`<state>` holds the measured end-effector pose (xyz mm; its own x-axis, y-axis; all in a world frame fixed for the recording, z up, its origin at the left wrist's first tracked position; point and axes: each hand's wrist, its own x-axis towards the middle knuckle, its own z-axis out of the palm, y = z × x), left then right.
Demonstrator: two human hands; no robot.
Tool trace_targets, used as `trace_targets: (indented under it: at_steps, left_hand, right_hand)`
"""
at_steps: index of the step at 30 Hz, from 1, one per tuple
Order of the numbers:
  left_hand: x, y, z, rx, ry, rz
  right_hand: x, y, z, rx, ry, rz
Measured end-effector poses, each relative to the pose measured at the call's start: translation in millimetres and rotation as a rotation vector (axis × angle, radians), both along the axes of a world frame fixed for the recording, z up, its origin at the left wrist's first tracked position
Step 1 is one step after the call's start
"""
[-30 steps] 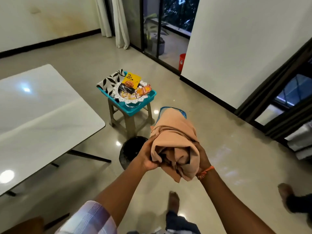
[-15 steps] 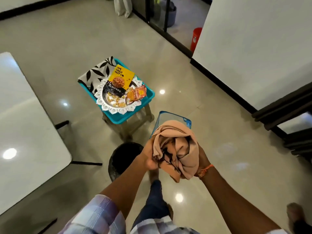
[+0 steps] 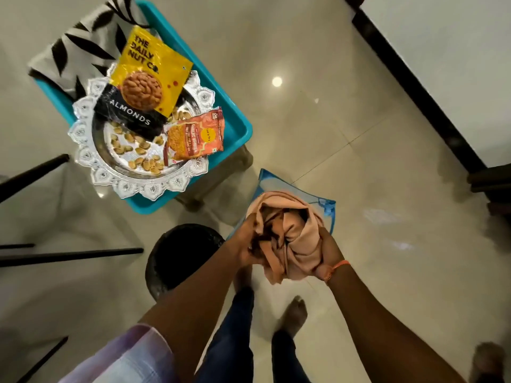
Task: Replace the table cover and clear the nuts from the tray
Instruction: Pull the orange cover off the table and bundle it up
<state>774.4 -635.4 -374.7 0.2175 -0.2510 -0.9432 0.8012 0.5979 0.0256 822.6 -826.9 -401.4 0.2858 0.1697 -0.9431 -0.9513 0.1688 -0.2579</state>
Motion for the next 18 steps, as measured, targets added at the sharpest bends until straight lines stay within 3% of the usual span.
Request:
trace_targets:
  at_steps: [3,5,15,18]
  left_hand:
    - [7.3,-5.5,-14.5,0.059,-0.019,-0.043]
    - [10.4,-11.5,-10.8,0.068,-0.013,-0.089]
    - [-21.6,-20.4,96.4,0.258,-0.095,0.044]
    - [-46.5,-4.4,136.7,0.300,-0.112,0.176]
  right_hand:
    - [12.9,-1.3,-6.3,-0.301,0.063,0.235]
    - [16.8,-1.4,-5.0,-0.360,0.040,0.323]
    - [-3.9,19.5,111.2,-0.334,-0.138,0.462]
    - [-16.1,48.2,152.3,-0.294,-0.165,0.457]
